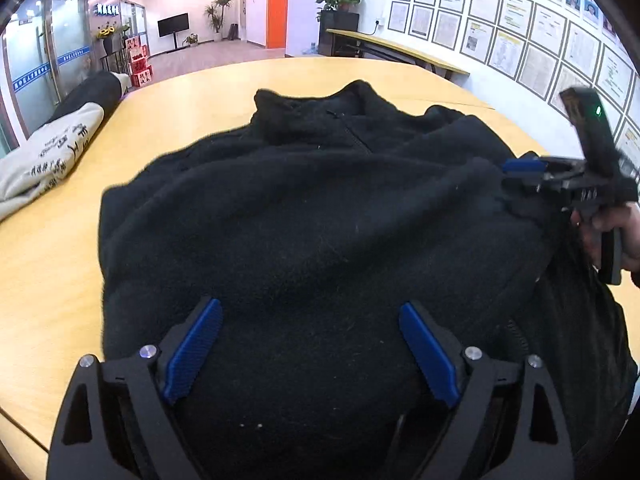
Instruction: Fold clothes
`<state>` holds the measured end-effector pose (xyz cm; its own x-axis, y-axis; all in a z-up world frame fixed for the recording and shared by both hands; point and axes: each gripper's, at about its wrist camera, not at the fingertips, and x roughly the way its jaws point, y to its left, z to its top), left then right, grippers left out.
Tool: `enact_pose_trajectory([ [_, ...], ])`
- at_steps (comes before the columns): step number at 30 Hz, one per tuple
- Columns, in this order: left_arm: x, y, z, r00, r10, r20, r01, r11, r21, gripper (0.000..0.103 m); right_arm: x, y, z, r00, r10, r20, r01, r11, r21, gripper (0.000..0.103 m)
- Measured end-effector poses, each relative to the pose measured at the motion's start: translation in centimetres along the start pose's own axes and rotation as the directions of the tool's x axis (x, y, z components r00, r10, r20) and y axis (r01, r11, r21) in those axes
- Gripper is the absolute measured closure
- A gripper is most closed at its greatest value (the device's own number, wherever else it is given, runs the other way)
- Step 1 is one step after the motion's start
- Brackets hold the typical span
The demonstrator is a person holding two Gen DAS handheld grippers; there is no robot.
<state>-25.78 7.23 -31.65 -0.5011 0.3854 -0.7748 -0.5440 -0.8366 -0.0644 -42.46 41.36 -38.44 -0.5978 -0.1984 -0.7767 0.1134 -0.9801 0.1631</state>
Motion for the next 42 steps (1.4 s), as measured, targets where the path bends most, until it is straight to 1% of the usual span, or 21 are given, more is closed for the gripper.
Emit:
enact_pose_trajectory([
  [3,-1.6,-0.2,1.9,0.996,0.006,0.087,-0.005,1.000,-0.011,0.010,-2.5,1.4,2.3,0.995,-0.015,0.100,0.017,1.000,-0.019,0.003],
  [5,0.0,0.3,2.3,0.999,-0.001,0.040,0.002,0.999,-0.040,0.009,-2.9,2.8,3.8,0.991,-0.017,0.130,0.025,0.998,-0.062,0.000],
  [7,2.2,0.6,2.1,1.000,-0.005,-0.027,0.003,0.999,-0.051,0.009,0.4,3.8,4.6,0.998,-0.012,0.065,0.017,0.997,-0.079,0.000],
  [8,3.2,0.3,1.2,0.999,0.023,-0.049,-0.023,1.000,-0.015,0.008,2.2,3.0,3.9,0.999,-0.029,0.018,0.030,0.998,-0.054,0.000],
  [9,3.1,-0.3,0.5,0.999,0.053,-0.007,-0.052,0.998,0.045,0.008,4.0,2.1,3.2,0.998,-0.046,-0.031,0.045,0.999,-0.028,0.003],
  [11,2.8,0.1,0.5,0.999,0.033,-0.005,-0.033,0.999,0.017,0.009,5.2,0.4,1.6,0.998,-0.032,-0.059,0.034,0.999,0.036,0.008],
  [13,1.7,1.0,1.0,1.000,0.029,-0.005,-0.030,0.999,-0.034,0.014,3.0,0.2,0.7,0.999,-0.046,0.007,0.046,0.999,0.007,0.009],
  [15,0.4,0.9,0.8,0.999,0.041,0.034,-0.040,0.999,-0.020,0.014,0.4,-0.3,-0.5,0.998,-0.024,0.064,0.023,1.000,0.015,0.007],
  [16,0.5,1.1,0.4,0.998,0.050,0.023,-0.050,0.999,-0.013,0.012,-0.9,-0.6,-1.0,0.996,-0.012,0.092,0.010,1.000,0.018,0.000],
  [18,0.9,1.5,-0.7,0.998,0.057,0.011,-0.057,0.998,0.008,0.013,-2.8,-1.6,-2.6,0.994,0.014,0.111,-0.022,0.997,0.067,0.000],
  [21,0.0,1.3,-1.0,0.998,0.060,0.032,-0.060,0.998,0.008,0.012,-2.0,-2.3,-5.2,0.998,0.003,0.058,-0.008,0.996,0.094,0.000],
  [24,-1.0,1.2,-1.3,0.997,0.063,0.054,-0.063,0.998,0.007,0.013,-3.3,-0.7,-5.0,0.996,-0.048,0.074,0.045,0.998,0.047,0.002],
  [26,-1.7,1.0,-1.4,0.996,0.065,0.068,-0.066,0.998,0.006,0.009,-4.4,-0.2,-5.0,0.991,-0.028,0.134,0.022,0.999,0.047,0.001],
  [28,-0.7,1.3,-2.5,0.998,0.059,0.034,-0.060,0.998,0.016,0.009,-3.9,-0.4,-5.6,0.995,-0.049,0.092,0.043,0.997,0.064,0.000],
  [30,-0.4,1.3,-2.5,0.997,0.059,0.046,-0.060,0.998,0.027,0.008,-2.3,-0.9,-6.6,0.998,-0.061,0.020,0.059,0.994,0.093,0.000],
  [32,-1.3,1.6,-2.4,0.998,0.053,0.046,-0.053,0.999,0.012,0.008,-3.0,0.0,-6.4,0.994,-0.091,0.054,0.087,0.994,0.064,0.000],
  [34,-2.4,1.8,-2.3,0.998,0.046,0.045,-0.046,0.999,-0.005,0.011,-5.5,1.1,-5.8,0.990,-0.093,0.111,0.088,0.995,0.047,0.002],
  [36,-6.0,2.5,-3.1,0.996,0.075,0.053,-0.073,0.997,-0.035,0.012,-10.1,2.0,-5.3,0.978,-0.078,0.194,0.071,0.997,0.040,0.002],
  [39,-13.6,3.3,-4.8,0.993,0.107,0.041,-0.103,0.990,-0.100,0.013,-17.7,3.3,-6.2,0.963,-0.066,0.260,0.068,0.998,0.000,0.000],
  [41,-18.9,3.5,-6.1,0.993,0.117,0.026,-0.112,0.983,-0.143,0.013,-21.5,3.3,-8.0,0.968,-0.054,0.245,0.057,0.998,-0.006,0.000],
  [42,-22.7,3.1,-7.2,0.993,0.120,0.014,-0.116,0.981,-0.156,0.012,-23.9,3.1,-9.7,0.976,-0.056,0.212,0.060,0.998,-0.012,0.000],
])
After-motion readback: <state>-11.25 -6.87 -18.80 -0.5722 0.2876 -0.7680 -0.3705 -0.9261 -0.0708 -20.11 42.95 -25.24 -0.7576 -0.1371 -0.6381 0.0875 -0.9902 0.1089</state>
